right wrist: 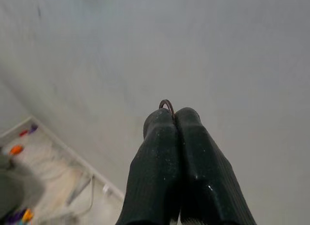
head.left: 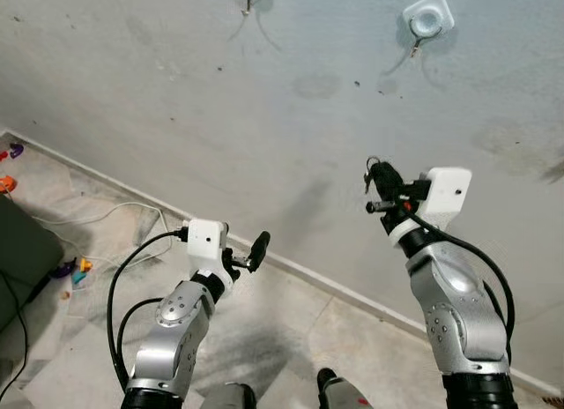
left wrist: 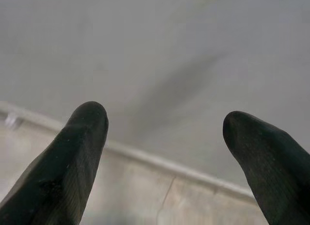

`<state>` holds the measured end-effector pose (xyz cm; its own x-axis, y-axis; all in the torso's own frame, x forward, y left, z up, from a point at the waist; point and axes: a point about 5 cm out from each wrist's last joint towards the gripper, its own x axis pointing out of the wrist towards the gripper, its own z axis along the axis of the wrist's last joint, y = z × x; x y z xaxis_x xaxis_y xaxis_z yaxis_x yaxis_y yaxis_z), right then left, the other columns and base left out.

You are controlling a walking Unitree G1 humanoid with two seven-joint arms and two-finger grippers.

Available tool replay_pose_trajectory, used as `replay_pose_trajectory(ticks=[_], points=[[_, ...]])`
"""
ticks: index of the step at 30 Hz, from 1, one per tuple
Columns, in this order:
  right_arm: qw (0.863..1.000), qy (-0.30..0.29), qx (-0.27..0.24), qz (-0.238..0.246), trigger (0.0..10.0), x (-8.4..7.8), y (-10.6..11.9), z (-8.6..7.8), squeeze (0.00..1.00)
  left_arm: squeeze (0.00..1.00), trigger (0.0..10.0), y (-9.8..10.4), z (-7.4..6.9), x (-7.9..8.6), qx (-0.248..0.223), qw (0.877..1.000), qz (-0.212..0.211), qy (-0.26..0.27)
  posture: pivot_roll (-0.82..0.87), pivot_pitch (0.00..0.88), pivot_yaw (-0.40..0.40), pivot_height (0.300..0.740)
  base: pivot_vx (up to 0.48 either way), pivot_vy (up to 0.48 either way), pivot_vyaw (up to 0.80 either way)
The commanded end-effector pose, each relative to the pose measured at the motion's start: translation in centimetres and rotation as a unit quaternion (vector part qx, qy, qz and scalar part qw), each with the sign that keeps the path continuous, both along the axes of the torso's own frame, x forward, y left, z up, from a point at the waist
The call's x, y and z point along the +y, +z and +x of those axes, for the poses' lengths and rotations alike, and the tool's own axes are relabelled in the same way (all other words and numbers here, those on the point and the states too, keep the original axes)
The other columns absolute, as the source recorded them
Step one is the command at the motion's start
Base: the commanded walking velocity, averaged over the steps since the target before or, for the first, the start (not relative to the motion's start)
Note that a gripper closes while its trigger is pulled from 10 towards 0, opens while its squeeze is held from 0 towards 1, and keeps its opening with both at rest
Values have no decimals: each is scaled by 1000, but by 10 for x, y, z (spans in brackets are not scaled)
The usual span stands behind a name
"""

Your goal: Hang keys on a hook

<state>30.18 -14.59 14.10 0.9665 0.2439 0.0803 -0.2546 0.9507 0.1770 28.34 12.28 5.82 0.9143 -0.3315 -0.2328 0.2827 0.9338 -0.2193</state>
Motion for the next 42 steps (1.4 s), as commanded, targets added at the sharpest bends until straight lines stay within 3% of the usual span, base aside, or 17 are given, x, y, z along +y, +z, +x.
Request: replay_pose_trajectory(ticks=[1, 11, 12, 13, 15, 19, 22, 31, 35, 42], points=[[1000, 10, 17, -1, 10000, 4, -13, -1, 0, 0, 10000, -14, -3, 6, 25, 1000, 13, 10, -87, 184, 64, 740, 0, 0, 0], [992, 9, 127, -9, 10000, 7, -81, 1, 0, 0, 10000, -65, -12, 15, 114, 991, 63, 16, -82, 167, 43, 740, 0, 0, 0], [987, 0, 161, -14, 10000, 4, -98, -1, 0, 0, 10000, -72, -15, 17, 130, 988, 77, 16, -87, 164, 42, 740, 0, 0, 0], [987, 0, 161, -14, 10000, 4, -98, -1, 0, 0, 10000, -72, -15, 17, 130, 988, 77, 16, -87, 164, 42, 740, 0, 0, 0], [977, -12, 212, -9, 10000, 1, -120, -7, 0, 0, 10000, -83, -20, 20, 161, 983, 84, 19, -84, 160, 39, 740, 0, 0, 0], [968, -16, 246, -36, 10000, -1, -137, -15, 0, 0, 10000, -92, -27, 25, 193, 977, 82, 26, -85, 158, 34, 740, 0, 0, 0], [951, -42, 303, -38, 10000, -7, -158, -27, 0, 0, 10000, -106, -40, 32, 226, 966, 127, 16, -80, 154, 30, 740, 0, 0, 0], [934, -21, 348, -75, 10000, -3, -179, -46, 0, 0, 10000, -122, -62, 50, 280, 946, 163, 22, -89, 143, 35, 740, 0, 0, 0], [922, -18, 371, -110, 10000, -8, -190, -59, 0, 0, 10000, -129, -74, 60, 301, 937, 178, 19, -88, 138, 40, 740, 0, 0, 0], [913, -9, 384, -136, 10000, -13, -197, -70, 0, 0, 10000, -134, -85, 67, 318, 929, 189, 23, -88, 133, 42, 740, 0, 0, -111]])
